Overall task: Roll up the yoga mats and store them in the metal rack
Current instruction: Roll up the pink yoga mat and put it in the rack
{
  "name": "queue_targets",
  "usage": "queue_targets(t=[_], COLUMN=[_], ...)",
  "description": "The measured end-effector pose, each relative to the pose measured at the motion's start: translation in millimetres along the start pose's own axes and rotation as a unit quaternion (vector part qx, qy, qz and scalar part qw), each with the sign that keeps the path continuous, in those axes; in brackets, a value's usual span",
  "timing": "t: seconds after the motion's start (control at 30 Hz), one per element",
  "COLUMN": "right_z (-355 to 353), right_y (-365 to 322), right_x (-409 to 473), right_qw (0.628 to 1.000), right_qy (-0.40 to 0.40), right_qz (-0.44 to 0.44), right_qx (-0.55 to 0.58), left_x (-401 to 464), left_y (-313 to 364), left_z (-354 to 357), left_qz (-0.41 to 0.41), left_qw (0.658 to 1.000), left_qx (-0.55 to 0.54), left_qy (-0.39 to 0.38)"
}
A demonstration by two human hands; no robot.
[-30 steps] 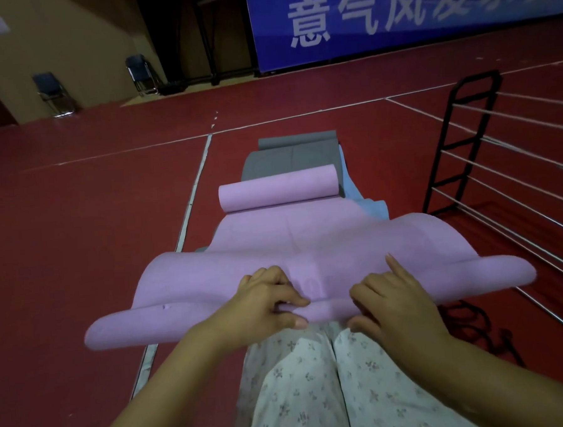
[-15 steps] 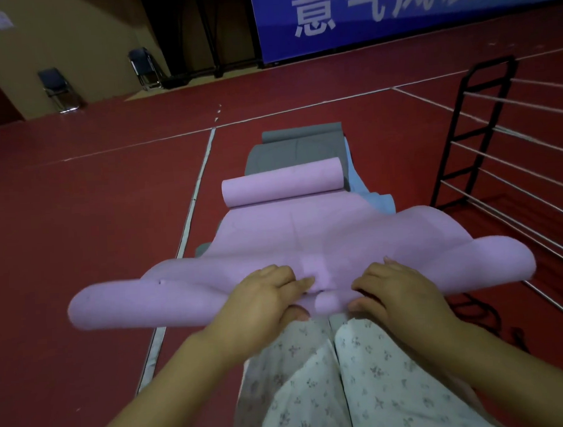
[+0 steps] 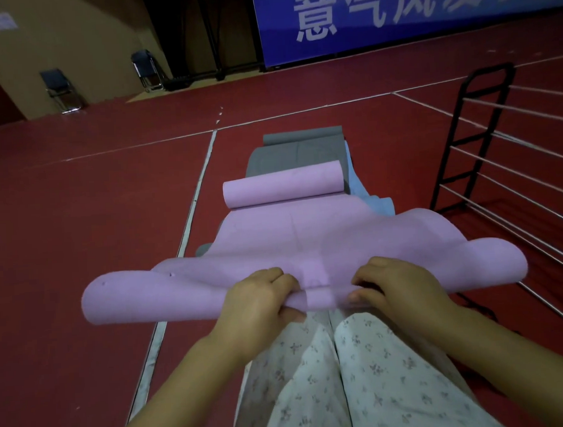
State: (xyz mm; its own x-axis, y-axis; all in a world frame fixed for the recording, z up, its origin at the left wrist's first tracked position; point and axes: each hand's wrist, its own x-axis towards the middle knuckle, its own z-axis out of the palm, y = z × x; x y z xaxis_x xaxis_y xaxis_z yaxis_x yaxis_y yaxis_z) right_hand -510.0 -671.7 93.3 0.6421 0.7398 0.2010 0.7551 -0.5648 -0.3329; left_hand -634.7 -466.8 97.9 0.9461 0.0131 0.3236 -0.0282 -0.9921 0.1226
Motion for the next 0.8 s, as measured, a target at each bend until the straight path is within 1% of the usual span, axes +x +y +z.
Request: queue_targets(t=[0.1,0.13,0.17,0.23,0.33,0.43,0.53,0.6,0.7,0.8], right_z=[9,12,14,16,13,5,5,8,10,3], right_y=[-2,-3,-3,-1,0,3,10,14,18,18], right_x=[-5,-9,-12,-15,-12,-3,5,8,10,17], right_qw=[0.991,0.985,0.983,0.987,0.994,1.0,0.997,0.997,0.997,0.995], right_qy=[0.054,0.08,0.086,0.085,0.06,0.015,0.018,0.028,0.021,-0.019], right_qz=[-0.064,-0.082,-0.086,-0.077,-0.048,-0.019,-0.031,-0.025,-0.024,-0.028], right_qx=[-0.107,-0.133,-0.136,-0.112,-0.072,0.02,0.063,0.071,0.074,0.094], left_x=[3,4,6,9,12,17,26,31,33,32], left_y=[-3,-2,-1,1,-2,-9,-12,-13,-16,-21], left_z=[-1,-2,-4,-8,-11,-13,-17,-18,-16,-13], left_qz=[-0.005,-0.011,-0.021,-0.043,-0.083,-0.133,-0.153,-0.143,-0.133,-0.133], left_qw=[1.0,1.0,0.999,0.997,0.989,0.964,0.933,0.933,0.938,0.95], left_qx=[-0.014,-0.022,-0.031,-0.056,-0.119,-0.221,-0.305,-0.301,-0.287,-0.257], left_qy=[-0.006,-0.008,-0.009,-0.012,-0.033,-0.068,-0.115,-0.133,-0.14,-0.116])
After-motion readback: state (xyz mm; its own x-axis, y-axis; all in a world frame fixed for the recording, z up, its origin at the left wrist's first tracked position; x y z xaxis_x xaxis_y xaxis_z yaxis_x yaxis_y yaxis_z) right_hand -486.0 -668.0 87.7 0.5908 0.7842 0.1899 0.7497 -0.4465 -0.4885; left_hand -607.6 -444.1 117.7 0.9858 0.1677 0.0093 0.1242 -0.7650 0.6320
